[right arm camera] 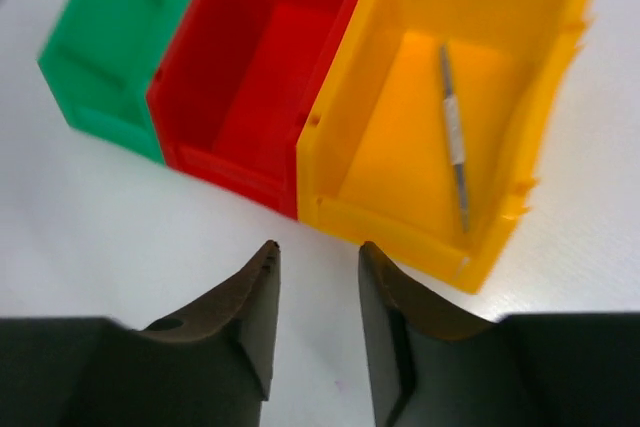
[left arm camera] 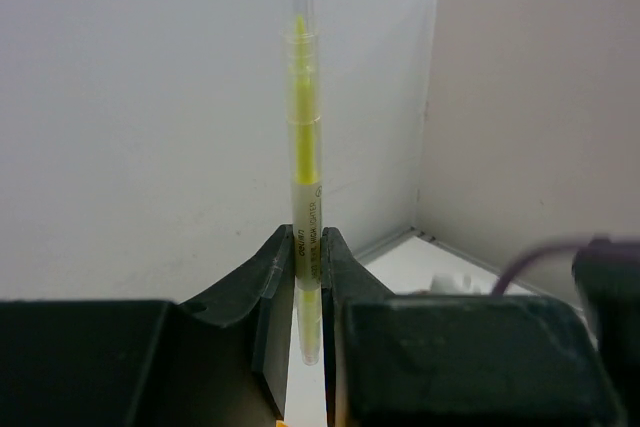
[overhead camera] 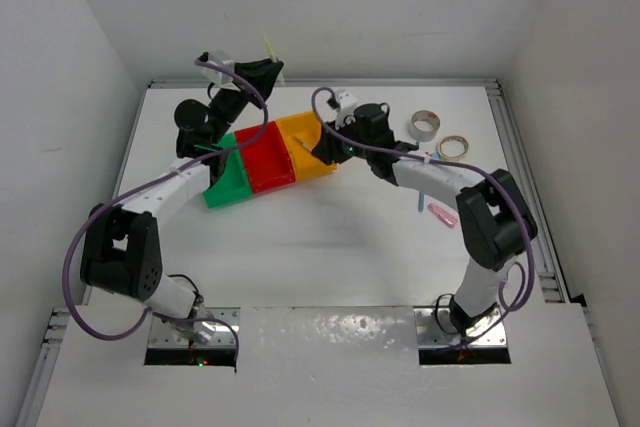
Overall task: Sort the stationery into containers
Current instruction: Close the pen cap on the pen, then place the pen in the storage box.
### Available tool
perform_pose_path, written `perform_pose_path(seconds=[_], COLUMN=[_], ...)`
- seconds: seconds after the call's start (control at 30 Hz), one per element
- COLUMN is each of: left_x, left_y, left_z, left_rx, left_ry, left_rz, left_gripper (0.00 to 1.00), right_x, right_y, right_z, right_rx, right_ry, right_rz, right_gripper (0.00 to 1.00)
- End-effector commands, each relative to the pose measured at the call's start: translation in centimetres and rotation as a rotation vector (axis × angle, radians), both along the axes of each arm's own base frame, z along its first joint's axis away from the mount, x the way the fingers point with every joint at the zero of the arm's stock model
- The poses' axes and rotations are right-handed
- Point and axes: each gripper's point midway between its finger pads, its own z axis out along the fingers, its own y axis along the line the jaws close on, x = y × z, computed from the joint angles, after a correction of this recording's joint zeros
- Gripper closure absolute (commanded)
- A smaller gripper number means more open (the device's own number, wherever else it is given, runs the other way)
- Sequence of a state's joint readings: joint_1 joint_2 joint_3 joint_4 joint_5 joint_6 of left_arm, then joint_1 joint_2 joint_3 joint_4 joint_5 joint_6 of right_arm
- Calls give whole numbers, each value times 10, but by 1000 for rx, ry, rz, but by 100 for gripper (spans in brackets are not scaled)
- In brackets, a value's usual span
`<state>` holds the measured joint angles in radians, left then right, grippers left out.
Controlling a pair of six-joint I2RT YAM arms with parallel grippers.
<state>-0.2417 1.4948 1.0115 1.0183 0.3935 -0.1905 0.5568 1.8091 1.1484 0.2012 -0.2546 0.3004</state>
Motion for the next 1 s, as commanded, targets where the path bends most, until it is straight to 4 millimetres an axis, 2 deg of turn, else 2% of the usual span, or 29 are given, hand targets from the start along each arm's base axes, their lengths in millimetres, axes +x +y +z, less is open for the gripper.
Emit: perform_pose_path(seconds=[0.0,0.07,0.13,0.23,0.4,0.6,0.83,0.93,0.97], left_x=[-14,-20,-24,-28,-32,-31,-30,-30,-30], left_y=[-19,-28,-35,-43,-50,-53,-56,-57,-57], left_z=[-17,-28,-39,-51,-62,-67,-65,-65,-64], left_rx=[83,121,143,166,191,201,200,201,200], left_ry=[25,48,81,116,148,163,165,164,159], left_rz=[-125,-187,-231,-268,-296,-295,-294,-295,-294], left_gripper=[100,100,100,100,100,100,100,100,100], right_x=[27,32,33,31,21,18,23,27,28], right_y=[-16,-24,-27,-25,-3,21,35,40,41], right_z=[106,137,173,210,245,257,253,246,245], right_rx=[151,168,178,221,325,367,391,395,400], right_ry=[-205,-273,-357,-425,-467,-486,-463,-442,-436], right_rz=[-51,-69,-68,-52,17,70,89,88,87], right_gripper=[59,48,45,42,40,41,47,59,67])
